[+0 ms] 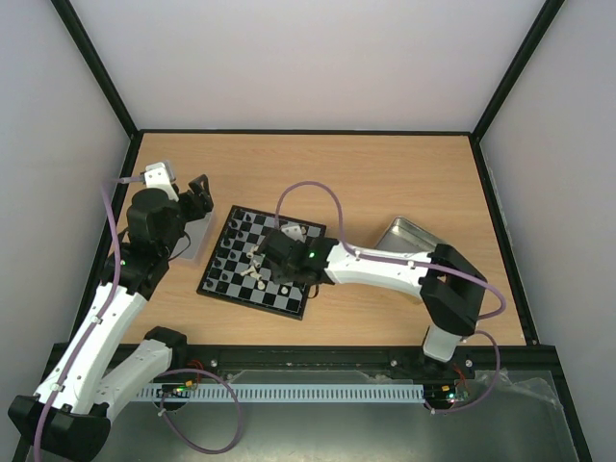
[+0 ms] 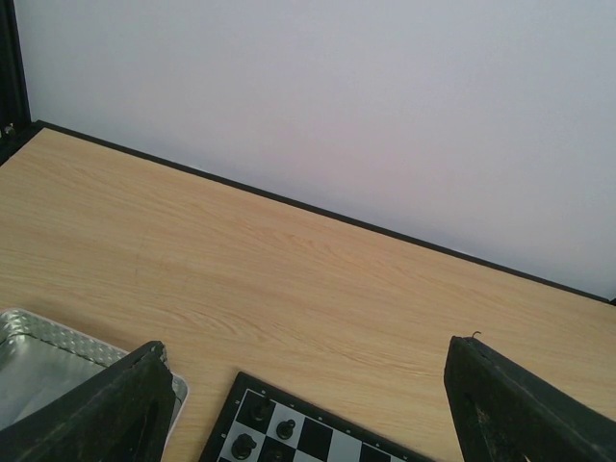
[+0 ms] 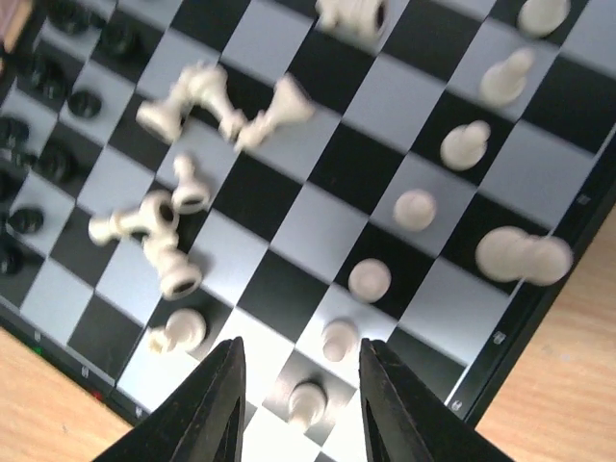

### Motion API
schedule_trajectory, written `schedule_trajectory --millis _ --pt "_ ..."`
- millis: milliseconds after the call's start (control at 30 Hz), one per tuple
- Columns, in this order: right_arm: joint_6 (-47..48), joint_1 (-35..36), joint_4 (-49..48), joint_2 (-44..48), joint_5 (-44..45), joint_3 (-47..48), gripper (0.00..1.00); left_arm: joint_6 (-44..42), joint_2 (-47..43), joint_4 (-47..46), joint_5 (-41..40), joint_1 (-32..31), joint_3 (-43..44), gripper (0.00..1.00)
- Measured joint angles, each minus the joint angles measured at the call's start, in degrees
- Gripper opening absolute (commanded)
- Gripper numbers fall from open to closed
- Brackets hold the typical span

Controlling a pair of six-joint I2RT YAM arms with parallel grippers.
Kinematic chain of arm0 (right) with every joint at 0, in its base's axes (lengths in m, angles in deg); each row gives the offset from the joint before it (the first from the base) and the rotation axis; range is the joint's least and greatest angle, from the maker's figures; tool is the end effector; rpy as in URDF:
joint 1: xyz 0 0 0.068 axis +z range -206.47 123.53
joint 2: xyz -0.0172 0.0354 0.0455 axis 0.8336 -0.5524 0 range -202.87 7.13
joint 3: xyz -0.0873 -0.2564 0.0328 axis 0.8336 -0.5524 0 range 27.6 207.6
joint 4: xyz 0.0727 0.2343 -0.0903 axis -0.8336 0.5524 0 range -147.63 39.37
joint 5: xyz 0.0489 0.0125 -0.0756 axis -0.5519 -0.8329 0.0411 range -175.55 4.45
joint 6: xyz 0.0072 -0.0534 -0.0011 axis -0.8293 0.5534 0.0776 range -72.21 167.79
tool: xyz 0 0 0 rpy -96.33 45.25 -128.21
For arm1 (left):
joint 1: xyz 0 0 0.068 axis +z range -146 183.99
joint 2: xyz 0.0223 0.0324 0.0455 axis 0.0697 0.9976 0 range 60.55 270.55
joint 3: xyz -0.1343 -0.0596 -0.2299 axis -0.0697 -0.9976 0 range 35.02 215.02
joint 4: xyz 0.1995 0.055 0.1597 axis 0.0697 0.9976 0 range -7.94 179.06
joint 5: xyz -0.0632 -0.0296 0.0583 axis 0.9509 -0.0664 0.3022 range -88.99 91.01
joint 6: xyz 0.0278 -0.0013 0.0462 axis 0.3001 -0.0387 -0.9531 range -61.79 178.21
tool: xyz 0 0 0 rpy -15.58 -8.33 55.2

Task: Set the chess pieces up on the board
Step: Place the chess piece on the chessboard, then pick up the chess piece from the chessboard.

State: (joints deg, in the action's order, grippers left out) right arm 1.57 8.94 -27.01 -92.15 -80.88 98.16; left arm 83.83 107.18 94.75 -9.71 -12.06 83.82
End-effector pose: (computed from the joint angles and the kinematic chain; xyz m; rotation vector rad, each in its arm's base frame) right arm 0.1533 0.3281 0.2147 -0.4237 2.6885 0.5551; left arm 0.1828 -0.0458 0.3548 -0.2836 1.7425 -0.3661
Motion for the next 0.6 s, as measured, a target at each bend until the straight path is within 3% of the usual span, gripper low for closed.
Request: schedule_trajectory --millis 300,600 --pt "-0.8 -8.3 -2.5 -2.2 -1.5 3.6 0.36 0.1 0.0 0.0 0.0 0.0 0.0 0.78" --pt "0.5 -7.8 -3.5 -11.4 -4.6 11.5 0.35 0.1 -0.1 0.0 0.0 0.0 0.0 0.78"
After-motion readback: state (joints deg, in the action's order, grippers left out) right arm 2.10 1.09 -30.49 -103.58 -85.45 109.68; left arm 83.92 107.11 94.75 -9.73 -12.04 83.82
